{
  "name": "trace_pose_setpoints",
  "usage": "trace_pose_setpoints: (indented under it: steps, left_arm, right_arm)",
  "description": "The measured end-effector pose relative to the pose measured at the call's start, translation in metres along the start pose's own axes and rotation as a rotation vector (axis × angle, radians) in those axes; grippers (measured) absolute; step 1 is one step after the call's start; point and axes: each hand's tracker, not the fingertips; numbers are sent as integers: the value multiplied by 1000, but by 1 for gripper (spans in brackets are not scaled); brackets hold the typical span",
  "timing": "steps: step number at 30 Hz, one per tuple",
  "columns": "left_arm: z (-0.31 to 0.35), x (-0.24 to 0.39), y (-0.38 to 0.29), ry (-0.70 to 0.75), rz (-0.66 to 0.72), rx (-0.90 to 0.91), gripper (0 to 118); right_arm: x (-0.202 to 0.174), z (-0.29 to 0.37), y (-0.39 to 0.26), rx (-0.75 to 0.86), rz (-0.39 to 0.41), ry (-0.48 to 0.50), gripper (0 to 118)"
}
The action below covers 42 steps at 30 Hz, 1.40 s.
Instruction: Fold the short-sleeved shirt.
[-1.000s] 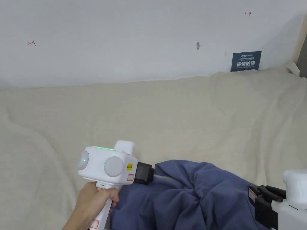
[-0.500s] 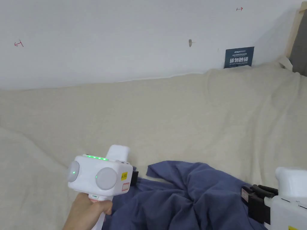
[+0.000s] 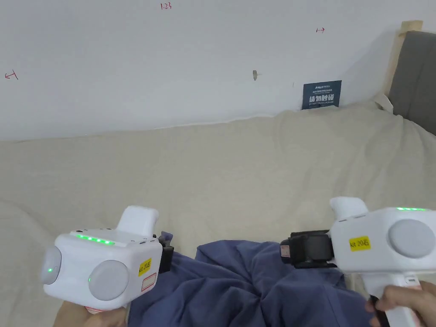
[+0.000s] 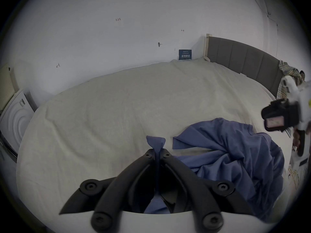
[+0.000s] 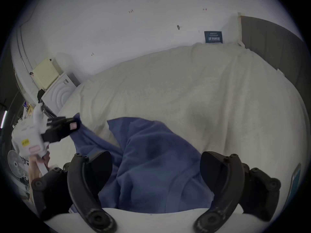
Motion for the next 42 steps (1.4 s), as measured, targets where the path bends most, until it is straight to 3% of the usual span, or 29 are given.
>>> trace_pose_setpoints:
  steps: [4,8,10,11,12,14,15,16,17,19,22,25,29,42]
  left_arm:
    - [-2,1,-6,9,-10,-7,3]
    - [4,2,-11,7,6,-22,3]
    - [3,1,-12,4,11,-27,3]
    - [0,0,-12,4,13,-33,3]
    - [-1,1,-13,5,14,-37,3]
    - [-1,2,-15,13,9,-44,3]
    - [-2,2,-15,14,7,-45,3]
    - [-2,3,-17,15,4,-42,3]
    - [-1,3,-16,19,9,-43,3]
    - [-2,2,-17,19,28,-50,3]
    - [6,-2,-14,24,41,-47,3]
    - [21,-2,-11,37,42,-47,3]
    - [46,-7,-5,61,48,-37,3]
    - [160,-74,84,265,125,229,3]
  right_arm:
    - [6,-45,30,-155,12,71,106]
    - [4,-91,27,-257,-5,-76,104]
    - [-2,-102,18,-306,0,-109,96]
    - [-15,-95,15,-227,63,-177,96]
    - [-24,-95,14,-246,126,-186,92]
    - [-34,-99,9,-265,217,-223,78]
    - [-39,-99,7,-253,238,-251,64]
    - [-42,-98,8,-253,221,-226,40]
    - [-37,-97,10,-250,209,-210,3]
    - [-38,-90,15,-237,120,-176,4]
    - [-29,-85,15,-242,148,-177,4]
    - [-22,-63,25,-203,23,-117,4]
    - [-29,-23,43,-125,74,-128,4]
    - [-32,155,151,256,-11,-170,4]
